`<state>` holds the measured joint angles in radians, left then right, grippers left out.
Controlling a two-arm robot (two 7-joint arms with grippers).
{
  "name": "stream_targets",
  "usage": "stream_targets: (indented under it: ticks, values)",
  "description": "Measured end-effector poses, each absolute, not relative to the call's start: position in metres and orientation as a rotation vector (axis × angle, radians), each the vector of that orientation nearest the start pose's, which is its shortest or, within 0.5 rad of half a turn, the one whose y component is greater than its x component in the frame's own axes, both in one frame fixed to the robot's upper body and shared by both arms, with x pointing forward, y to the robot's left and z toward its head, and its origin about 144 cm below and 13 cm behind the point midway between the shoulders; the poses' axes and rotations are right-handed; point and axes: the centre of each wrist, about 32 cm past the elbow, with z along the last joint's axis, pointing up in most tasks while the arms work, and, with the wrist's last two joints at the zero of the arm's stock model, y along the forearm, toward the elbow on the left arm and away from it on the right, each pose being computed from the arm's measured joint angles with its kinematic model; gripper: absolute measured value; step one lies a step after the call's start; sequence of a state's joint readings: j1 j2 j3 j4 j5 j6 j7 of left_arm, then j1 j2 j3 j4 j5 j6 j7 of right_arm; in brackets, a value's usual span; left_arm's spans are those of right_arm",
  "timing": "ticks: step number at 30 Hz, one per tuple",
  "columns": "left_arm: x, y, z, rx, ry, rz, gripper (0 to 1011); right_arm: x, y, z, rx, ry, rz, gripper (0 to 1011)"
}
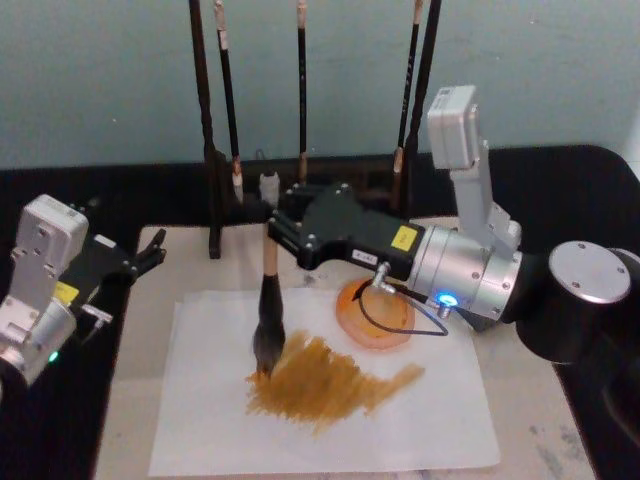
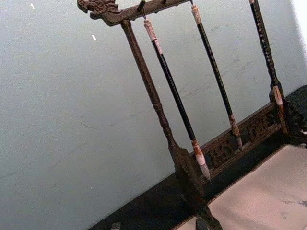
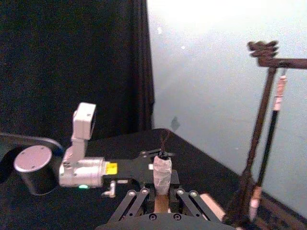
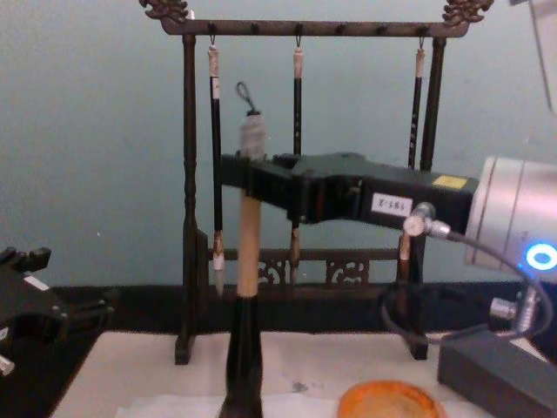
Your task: Pick up the brush from the inkstone, write on the paper, then place the brush back to its original position.
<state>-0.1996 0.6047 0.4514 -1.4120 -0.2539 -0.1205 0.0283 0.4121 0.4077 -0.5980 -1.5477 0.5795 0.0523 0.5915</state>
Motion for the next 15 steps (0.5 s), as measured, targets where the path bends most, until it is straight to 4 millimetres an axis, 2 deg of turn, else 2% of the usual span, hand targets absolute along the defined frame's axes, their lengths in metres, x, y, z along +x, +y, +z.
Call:
stream_targets:
  ticks: [7,15]
  values:
    - [0.489,0.310,1.140,0.304,-0.285,1.248,1010,0.523,-0.177,1.218,0.022,0.004,-0.414,162]
    - [0.489,0.310,1.140,0.304,-0.285,1.248,1010,0.524,-0.187,1.214,0.004,0.013,-0.461,162]
